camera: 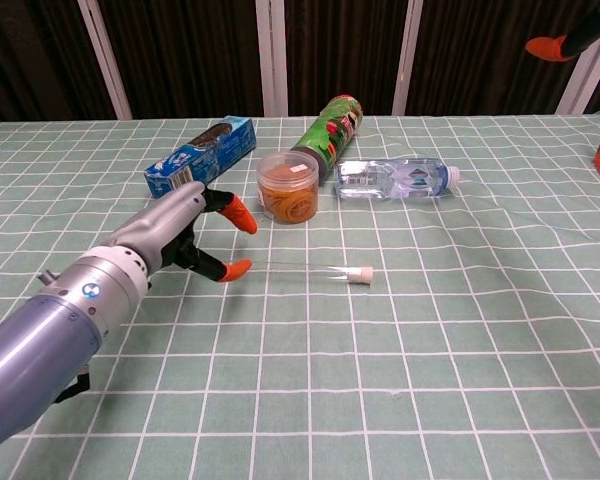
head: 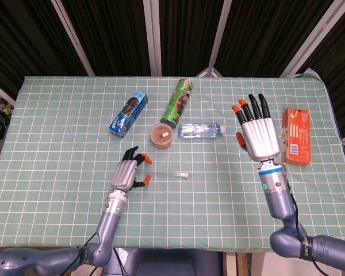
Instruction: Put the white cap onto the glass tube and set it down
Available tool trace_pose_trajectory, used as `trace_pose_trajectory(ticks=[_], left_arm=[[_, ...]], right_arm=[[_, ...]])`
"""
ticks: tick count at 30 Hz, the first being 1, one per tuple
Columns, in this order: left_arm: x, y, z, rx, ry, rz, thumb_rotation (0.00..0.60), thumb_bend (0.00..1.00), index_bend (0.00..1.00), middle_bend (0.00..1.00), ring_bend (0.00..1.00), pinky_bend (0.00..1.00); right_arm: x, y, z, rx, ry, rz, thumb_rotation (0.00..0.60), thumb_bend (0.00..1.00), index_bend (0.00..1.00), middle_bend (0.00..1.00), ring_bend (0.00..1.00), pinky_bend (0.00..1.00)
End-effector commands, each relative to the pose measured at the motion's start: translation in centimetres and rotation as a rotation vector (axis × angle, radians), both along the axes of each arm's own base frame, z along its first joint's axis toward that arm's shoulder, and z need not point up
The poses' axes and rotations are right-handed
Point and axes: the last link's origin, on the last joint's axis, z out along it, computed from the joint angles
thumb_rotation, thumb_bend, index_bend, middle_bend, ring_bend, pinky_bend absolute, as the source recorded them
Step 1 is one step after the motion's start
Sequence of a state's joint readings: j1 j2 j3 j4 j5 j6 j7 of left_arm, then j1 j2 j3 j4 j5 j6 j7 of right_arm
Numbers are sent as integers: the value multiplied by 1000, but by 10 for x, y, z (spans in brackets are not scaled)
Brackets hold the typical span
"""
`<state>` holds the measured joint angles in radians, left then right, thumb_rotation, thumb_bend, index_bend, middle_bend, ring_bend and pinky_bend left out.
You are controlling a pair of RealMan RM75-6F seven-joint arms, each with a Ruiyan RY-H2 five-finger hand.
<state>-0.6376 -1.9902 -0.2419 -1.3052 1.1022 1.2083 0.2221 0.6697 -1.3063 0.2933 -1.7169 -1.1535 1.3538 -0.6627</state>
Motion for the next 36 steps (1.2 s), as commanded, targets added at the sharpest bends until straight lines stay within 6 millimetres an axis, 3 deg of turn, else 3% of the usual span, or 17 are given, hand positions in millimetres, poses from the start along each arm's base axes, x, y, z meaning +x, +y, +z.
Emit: trace_pose_trajectory(ticks=[1,6,10,17,20,29,36], left_arm=[[-7,-1,8,5,14,9,600,376,368,242,35,0],[-12,0,27,34,4,16,600,365,305,189,5,0],[-16,0,50,64,10,-3,600,312,157,127,0,0],[-41,-13,110,131,104,-59,600,211,113,62,0,0],[-56,-22,131,155,155,-71,600,151,67,17,0,0],[-122,-74,197,225,303,-59,600,126,48,0,0,0],[-161,-122,239,291,329,-8,600,126,48,0,0,0]], right_arm=[[-1,2,-1,2,-1,-5,600,362,224,186,59,0],[-5,7,0,3,-11,-17,600,361,224,182,56,0],[-14,15,4,3,-45,-39,600,361,198,158,37,0],[-60,44,15,43,-178,-196,600,306,9,25,0,0],[-77,58,22,63,-213,-255,600,238,0,0,0,0],[-141,121,48,82,-251,-348,600,216,0,0,0,0],[-172,165,62,45,-243,-329,600,213,0,0,0,0]])
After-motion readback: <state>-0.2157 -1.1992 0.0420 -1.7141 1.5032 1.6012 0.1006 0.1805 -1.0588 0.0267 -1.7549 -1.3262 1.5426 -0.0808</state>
